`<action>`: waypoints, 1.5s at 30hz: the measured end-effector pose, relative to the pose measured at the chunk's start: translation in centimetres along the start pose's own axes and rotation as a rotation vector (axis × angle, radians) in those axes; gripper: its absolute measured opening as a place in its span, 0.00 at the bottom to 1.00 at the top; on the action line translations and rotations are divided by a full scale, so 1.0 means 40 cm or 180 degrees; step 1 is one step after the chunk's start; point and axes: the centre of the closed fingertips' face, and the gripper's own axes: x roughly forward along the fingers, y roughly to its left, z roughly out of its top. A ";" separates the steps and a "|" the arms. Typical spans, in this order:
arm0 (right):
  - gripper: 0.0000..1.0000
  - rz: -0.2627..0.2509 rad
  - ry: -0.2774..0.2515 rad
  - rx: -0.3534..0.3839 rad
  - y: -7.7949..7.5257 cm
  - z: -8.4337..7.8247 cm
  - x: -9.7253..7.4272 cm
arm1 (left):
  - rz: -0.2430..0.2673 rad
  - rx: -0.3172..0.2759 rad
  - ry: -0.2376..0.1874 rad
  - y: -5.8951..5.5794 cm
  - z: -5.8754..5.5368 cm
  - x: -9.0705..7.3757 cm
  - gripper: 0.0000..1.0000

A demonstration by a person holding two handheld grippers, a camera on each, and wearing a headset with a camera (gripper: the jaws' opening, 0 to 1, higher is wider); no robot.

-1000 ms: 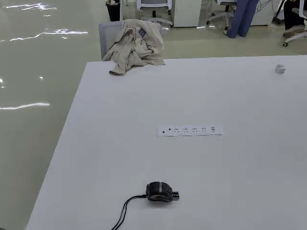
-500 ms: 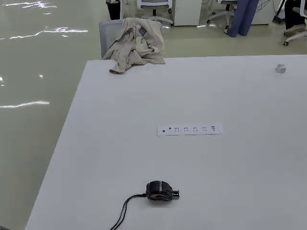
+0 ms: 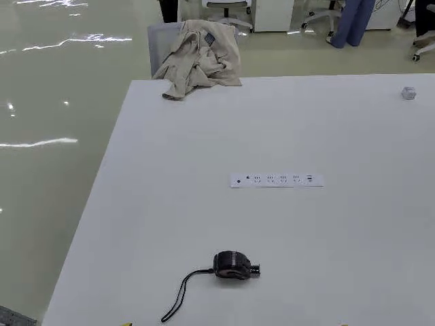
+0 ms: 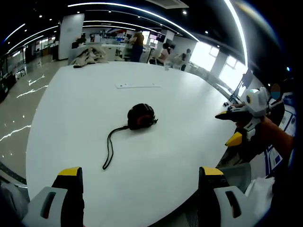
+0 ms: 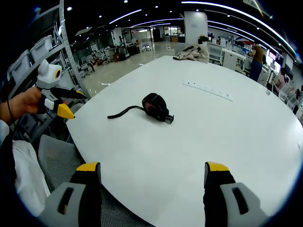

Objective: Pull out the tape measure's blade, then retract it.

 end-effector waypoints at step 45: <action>0.88 0.0212 0.0101 -0.0357 -0.032 0.039 0.104 | -0.0193 0.0212 0.0056 -0.041 0.081 0.133 0.96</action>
